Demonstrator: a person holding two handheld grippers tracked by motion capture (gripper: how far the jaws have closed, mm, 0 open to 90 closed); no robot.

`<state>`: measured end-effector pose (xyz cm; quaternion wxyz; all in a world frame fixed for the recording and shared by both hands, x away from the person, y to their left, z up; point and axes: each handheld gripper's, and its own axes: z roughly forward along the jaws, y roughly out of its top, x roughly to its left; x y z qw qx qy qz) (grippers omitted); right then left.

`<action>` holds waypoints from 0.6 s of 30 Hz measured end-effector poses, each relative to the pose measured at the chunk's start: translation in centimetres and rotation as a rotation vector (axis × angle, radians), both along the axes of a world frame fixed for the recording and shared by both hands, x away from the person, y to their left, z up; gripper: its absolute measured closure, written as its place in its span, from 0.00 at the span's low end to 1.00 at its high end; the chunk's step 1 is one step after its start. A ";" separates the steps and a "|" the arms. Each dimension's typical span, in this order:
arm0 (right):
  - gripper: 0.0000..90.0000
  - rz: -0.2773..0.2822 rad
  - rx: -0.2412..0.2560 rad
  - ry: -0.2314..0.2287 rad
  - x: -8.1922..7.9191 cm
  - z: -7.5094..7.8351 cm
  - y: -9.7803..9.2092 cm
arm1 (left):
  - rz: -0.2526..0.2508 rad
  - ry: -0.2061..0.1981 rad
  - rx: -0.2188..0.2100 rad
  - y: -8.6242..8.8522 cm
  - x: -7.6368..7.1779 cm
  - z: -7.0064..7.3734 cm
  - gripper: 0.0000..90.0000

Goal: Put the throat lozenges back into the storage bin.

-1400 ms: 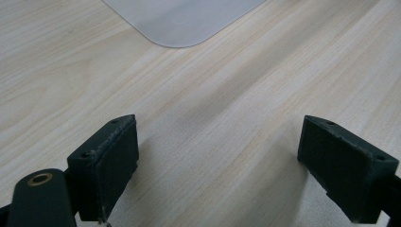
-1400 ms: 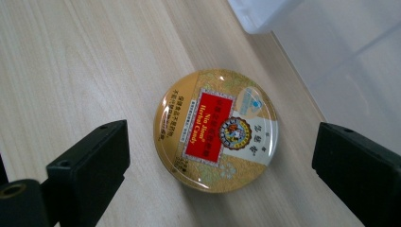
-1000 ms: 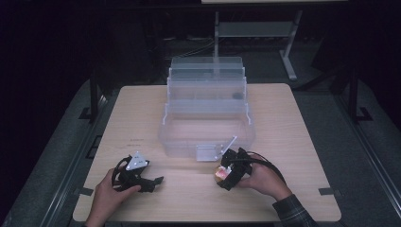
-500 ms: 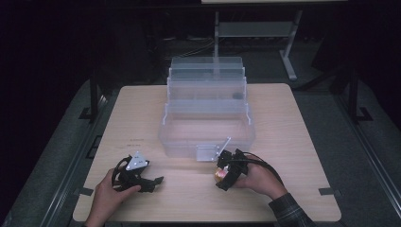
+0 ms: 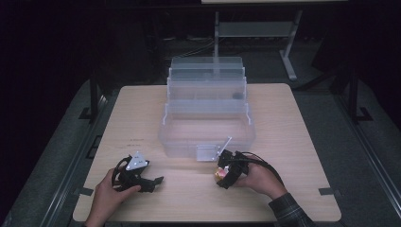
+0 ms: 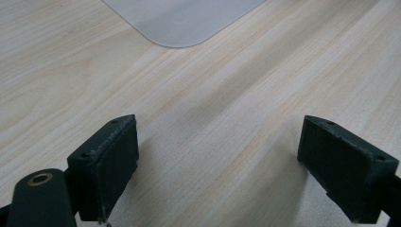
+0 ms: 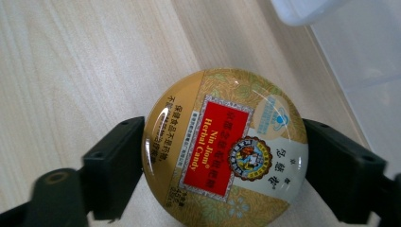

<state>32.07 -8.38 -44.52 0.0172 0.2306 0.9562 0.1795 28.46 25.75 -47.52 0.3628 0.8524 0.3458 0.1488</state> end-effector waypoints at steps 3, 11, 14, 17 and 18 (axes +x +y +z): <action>0.21 0.000 -0.001 0.001 0.0 0.0 0.0 | 0.000 0.000 0.000 0.0 0.0 0.0 0.14; 0.22 -0.010 -0.002 0.004 0.0 0.1 -0.1 | 0.000 0.000 0.000 0.0 0.0 0.0 0.14; 0.22 -0.013 0.004 0.005 0.0 0.3 -0.2 | 0.000 0.000 0.000 0.0 0.0 0.0 0.14; 0.22 -0.018 0.008 0.006 -0.1 0.5 -0.3 | 0.000 0.000 0.000 0.0 0.0 0.0 0.14; 0.22 -0.017 0.008 0.005 -0.1 0.6 -0.3 | 0.000 0.000 0.000 0.0 0.0 0.0 0.14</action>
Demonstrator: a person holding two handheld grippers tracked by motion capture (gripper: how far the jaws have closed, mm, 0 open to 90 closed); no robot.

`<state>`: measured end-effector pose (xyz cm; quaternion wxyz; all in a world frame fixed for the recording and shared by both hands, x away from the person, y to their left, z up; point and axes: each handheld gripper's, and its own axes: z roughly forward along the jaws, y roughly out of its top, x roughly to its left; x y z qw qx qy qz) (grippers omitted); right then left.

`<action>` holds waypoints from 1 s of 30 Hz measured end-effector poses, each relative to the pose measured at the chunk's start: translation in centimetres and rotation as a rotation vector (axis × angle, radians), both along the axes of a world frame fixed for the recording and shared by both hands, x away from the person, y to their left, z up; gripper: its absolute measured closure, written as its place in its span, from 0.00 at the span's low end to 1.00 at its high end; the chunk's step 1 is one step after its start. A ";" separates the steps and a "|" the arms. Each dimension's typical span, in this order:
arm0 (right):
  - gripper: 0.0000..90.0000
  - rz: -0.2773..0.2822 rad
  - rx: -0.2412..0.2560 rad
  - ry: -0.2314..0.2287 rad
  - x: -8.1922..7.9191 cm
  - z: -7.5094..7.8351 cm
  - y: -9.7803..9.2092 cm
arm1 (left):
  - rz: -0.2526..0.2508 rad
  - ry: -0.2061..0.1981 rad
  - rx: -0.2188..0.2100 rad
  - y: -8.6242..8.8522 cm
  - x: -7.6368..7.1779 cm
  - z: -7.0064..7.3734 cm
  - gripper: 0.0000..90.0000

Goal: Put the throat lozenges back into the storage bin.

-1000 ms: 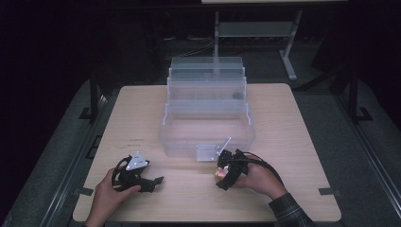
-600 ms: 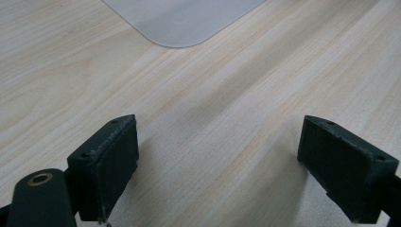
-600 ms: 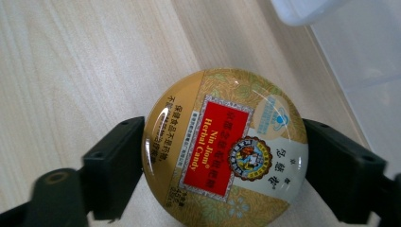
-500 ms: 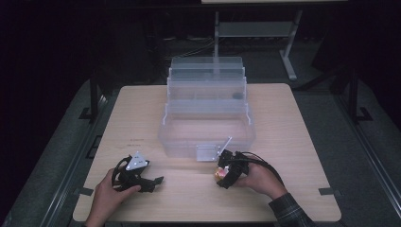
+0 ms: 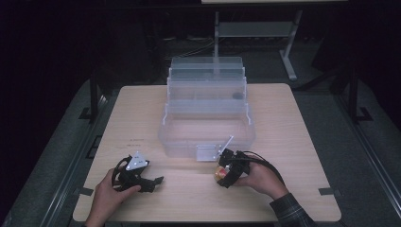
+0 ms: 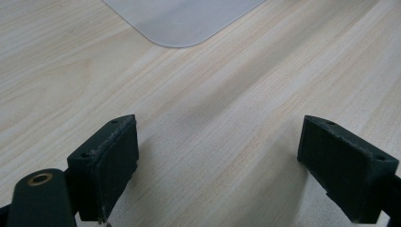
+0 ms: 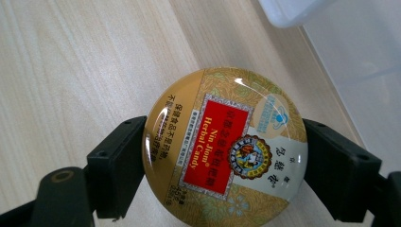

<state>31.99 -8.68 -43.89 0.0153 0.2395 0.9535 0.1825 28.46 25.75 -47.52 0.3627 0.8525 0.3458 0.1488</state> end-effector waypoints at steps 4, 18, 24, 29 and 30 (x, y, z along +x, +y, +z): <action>0.22 -0.002 0.002 0.002 -0.1 0.3 -0.1 | -0.001 -0.001 0.001 0.0 0.0 0.0 0.14; 0.22 0.004 0.015 -0.001 -0.5 1.4 -0.6 | 0.000 0.000 0.000 0.0 0.0 0.0 0.14; 0.22 -0.001 0.025 -0.010 -0.6 2.3 -0.9 | 0.002 0.000 -0.004 0.0 0.0 0.0 0.14; 0.22 -0.005 0.037 -0.024 -0.7 3.0 -1.3 | 0.003 -0.001 -0.004 0.0 0.0 0.0 0.14; 0.22 -0.010 0.039 -0.026 -0.7 3.2 -1.4 | 0.003 -0.001 -0.004 0.0 0.0 0.0 0.14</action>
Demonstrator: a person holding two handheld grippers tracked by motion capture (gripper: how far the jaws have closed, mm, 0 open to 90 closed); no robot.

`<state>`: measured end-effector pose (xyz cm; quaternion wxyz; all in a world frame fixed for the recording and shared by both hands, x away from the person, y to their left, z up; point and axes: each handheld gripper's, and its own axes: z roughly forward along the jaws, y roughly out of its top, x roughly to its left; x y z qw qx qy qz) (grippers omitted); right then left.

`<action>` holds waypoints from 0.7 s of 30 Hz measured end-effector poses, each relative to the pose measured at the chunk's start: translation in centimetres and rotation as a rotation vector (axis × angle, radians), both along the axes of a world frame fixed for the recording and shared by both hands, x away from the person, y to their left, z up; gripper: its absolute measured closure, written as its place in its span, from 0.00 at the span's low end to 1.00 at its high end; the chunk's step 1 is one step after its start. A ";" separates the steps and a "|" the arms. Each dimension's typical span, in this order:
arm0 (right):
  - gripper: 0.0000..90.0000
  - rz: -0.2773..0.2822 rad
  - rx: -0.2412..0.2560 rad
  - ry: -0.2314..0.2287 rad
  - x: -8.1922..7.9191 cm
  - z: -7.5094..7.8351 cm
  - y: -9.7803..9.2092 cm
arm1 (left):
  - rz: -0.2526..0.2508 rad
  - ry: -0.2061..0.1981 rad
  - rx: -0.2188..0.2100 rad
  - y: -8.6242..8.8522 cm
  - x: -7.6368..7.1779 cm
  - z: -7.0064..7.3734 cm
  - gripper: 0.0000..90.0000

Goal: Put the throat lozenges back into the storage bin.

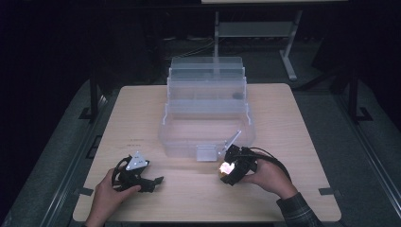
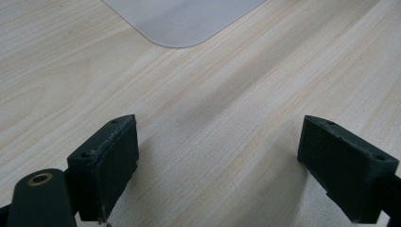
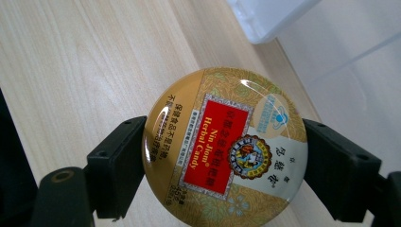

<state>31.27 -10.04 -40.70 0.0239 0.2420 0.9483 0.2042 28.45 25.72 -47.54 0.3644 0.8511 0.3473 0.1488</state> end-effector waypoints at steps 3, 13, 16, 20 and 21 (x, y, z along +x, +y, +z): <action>0.22 0.001 0.006 -0.004 0.0 0.4 -0.2 | -0.001 0.000 0.001 0.0 0.0 0.0 0.14; 0.22 0.001 0.022 -0.017 -0.3 2.0 -0.8 | 0.000 0.001 0.001 0.0 0.0 0.0 0.14; 0.22 0.003 0.027 -0.022 -0.3 2.4 -0.9 | -0.001 0.002 0.002 0.0 0.0 0.0 0.14; 0.22 -0.001 0.036 -0.027 -0.4 2.9 -0.9 | -0.001 0.002 0.002 0.0 0.0 0.0 0.14; 0.22 0.002 0.033 -0.031 -0.4 3.0 -0.9 | -0.001 0.001 0.003 0.0 0.0 0.0 0.14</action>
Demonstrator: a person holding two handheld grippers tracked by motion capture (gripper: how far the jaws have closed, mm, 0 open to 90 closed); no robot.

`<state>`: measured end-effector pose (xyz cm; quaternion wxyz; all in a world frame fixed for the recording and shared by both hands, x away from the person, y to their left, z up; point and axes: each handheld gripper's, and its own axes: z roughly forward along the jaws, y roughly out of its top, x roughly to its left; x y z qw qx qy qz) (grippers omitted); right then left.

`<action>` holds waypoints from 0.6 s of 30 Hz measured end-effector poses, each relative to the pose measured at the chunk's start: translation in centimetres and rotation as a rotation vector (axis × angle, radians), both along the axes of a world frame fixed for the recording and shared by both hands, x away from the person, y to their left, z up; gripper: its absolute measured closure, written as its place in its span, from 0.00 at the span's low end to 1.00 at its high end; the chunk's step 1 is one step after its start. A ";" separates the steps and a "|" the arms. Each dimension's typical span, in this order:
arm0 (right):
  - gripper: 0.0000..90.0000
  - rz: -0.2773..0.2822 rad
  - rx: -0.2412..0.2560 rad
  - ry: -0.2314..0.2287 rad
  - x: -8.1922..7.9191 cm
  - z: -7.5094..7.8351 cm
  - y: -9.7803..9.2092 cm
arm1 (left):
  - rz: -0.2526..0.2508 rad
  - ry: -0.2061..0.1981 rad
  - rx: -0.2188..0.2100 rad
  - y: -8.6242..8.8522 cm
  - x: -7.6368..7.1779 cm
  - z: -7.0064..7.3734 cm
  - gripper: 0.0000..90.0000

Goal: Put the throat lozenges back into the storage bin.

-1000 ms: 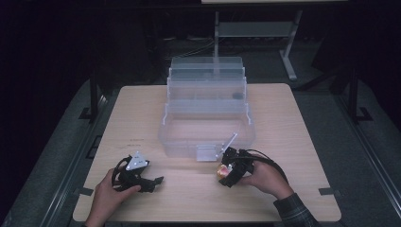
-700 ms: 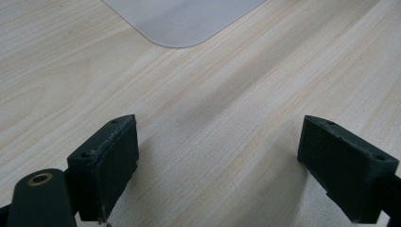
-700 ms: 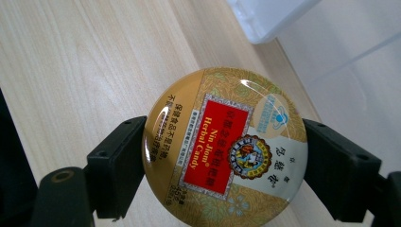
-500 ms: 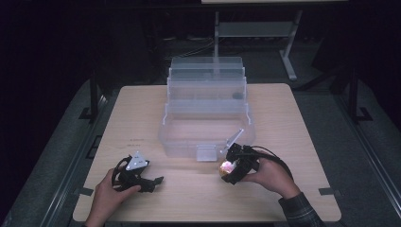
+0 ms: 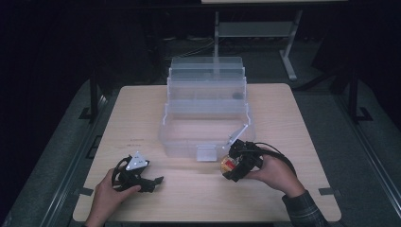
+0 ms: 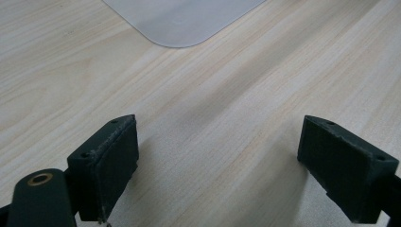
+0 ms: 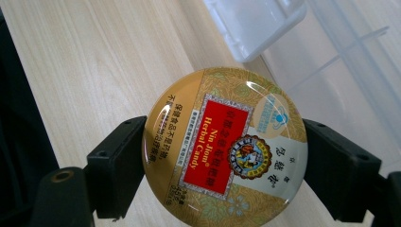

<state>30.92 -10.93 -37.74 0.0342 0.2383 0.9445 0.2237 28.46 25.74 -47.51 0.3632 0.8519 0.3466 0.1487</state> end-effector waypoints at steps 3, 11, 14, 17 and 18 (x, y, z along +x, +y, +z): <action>0.22 -0.002 0.004 -0.004 0.0 0.4 0.0 | 0.000 0.001 -0.001 0.0 0.0 0.0 0.14; 0.22 -0.001 0.003 -0.015 0.2 1.4 -0.1 | 0.001 0.002 -0.002 0.0 0.0 0.0 0.14; 0.22 -0.004 0.002 -0.016 0.3 2.0 -0.3 | 0.000 0.001 -0.001 0.0 0.0 0.0 0.14; 0.22 -0.013 0.007 -0.016 0.5 2.5 -0.4 | 0.001 0.002 -0.001 0.0 0.0 0.0 0.14; 0.22 -0.014 0.008 -0.017 0.6 2.6 -0.5 | -0.001 0.003 0.001 0.0 0.0 0.0 0.14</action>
